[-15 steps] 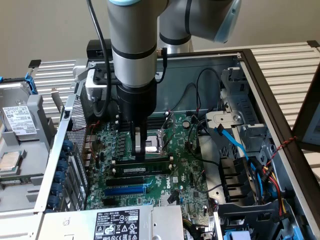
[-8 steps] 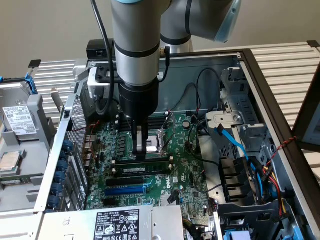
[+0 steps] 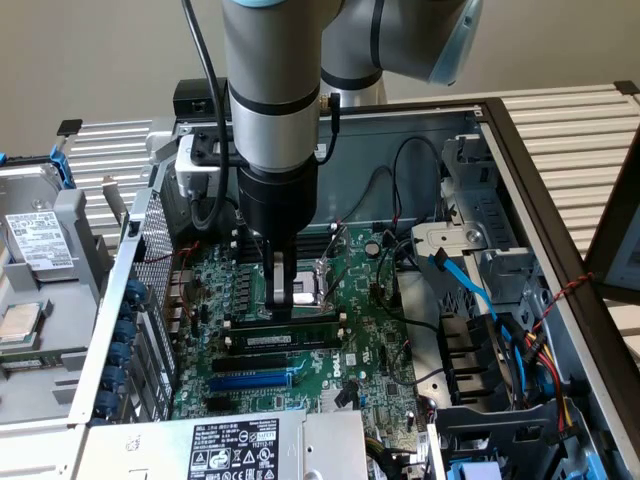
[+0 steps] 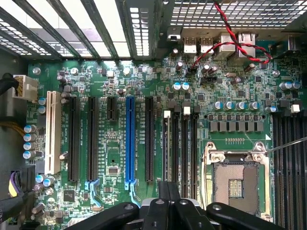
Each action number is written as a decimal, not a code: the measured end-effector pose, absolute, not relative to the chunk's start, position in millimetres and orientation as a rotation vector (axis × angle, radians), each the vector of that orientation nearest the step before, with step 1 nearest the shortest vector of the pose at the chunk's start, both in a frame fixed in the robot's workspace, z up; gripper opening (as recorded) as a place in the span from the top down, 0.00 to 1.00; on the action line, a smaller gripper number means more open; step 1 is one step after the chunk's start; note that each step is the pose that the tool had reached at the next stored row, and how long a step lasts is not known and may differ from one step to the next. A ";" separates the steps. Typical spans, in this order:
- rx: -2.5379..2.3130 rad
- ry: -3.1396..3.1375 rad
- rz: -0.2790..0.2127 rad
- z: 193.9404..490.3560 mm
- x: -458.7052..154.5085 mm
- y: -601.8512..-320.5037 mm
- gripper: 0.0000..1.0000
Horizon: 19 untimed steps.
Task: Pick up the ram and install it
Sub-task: 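Press down the ram until it locks into place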
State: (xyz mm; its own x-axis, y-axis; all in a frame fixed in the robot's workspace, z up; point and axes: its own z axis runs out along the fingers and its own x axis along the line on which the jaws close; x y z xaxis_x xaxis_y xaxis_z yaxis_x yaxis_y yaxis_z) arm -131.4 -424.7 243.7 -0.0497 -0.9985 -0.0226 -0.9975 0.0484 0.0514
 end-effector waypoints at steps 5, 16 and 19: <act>2.152 -2.261 -0.083 243.7 -131.4 -424.7 0.90; 1.977 -2.421 -0.085 242.4 -131.4 -424.7 0.90; 1.912 -2.474 -0.086 241.8 -131.4 -424.7 0.90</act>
State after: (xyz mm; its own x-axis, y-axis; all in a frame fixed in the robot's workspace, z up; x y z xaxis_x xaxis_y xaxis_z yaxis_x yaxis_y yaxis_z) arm -131.4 -424.7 241.8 -0.2526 -0.9673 -0.0233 -0.9666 0.2511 0.0516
